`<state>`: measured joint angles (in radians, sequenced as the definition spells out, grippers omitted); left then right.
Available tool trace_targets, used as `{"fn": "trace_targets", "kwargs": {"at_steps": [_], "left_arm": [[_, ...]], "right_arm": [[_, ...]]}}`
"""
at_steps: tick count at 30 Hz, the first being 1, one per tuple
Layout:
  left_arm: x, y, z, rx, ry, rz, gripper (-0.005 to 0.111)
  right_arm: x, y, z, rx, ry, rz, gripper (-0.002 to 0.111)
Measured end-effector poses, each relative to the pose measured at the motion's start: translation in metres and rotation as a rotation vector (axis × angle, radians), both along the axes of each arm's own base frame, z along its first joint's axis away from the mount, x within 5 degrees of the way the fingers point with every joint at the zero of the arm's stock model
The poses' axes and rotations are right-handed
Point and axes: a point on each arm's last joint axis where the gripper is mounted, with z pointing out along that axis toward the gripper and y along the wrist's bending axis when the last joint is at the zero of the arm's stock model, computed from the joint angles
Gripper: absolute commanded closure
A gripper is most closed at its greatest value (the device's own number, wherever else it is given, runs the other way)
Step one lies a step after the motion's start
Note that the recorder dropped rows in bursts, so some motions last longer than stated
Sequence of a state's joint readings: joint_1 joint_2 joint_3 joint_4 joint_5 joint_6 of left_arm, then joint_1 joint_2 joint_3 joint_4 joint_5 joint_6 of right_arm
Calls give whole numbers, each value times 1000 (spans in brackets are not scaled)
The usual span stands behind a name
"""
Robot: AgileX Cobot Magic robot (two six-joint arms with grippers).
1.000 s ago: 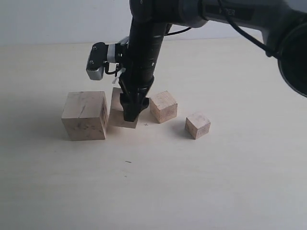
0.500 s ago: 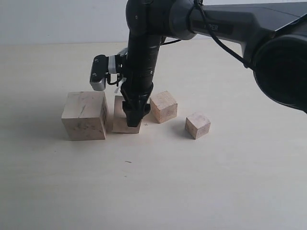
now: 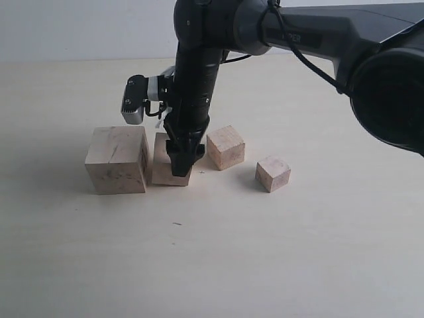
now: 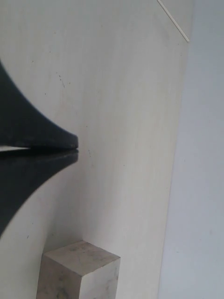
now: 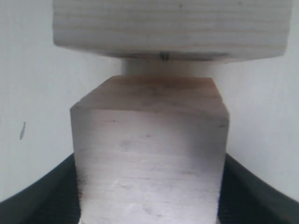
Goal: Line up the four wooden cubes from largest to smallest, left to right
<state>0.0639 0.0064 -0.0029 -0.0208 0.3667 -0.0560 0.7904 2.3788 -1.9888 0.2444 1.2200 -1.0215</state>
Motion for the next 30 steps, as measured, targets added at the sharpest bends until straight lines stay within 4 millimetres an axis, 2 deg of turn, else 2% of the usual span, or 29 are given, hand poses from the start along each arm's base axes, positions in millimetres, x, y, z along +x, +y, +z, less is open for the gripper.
{"fn": "trace_targets", "kwargs": {"at_steps": [5, 8, 9, 19, 25, 28, 29, 30], "left_arm": [[0, 0, 0, 0, 0, 0, 107], [0, 0, 0, 0, 0, 0, 107], [0, 0, 0, 0, 0, 0, 107], [0, 0, 0, 0, 0, 0, 107], [0, 0, 0, 0, 0, 0, 107], [0, 0, 0, 0, 0, 0, 107], [0, 0, 0, 0, 0, 0, 107], [0, 0, 0, 0, 0, 0, 107]], "right_arm": [[0, 0, 0, 0, 0, 0, 43], [0, 0, 0, 1, 1, -1, 28], [0, 0, 0, 4, 1, -2, 27], [1, 0, 1, -5, 4, -87, 27], [0, -4, 34, 19, -38, -154, 29], [-1, -8, 55, 30, -80, -197, 41], [-1, -9, 59, 34, -85, -202, 53], [-1, -10, 63, 36, -94, -207, 58]]}}
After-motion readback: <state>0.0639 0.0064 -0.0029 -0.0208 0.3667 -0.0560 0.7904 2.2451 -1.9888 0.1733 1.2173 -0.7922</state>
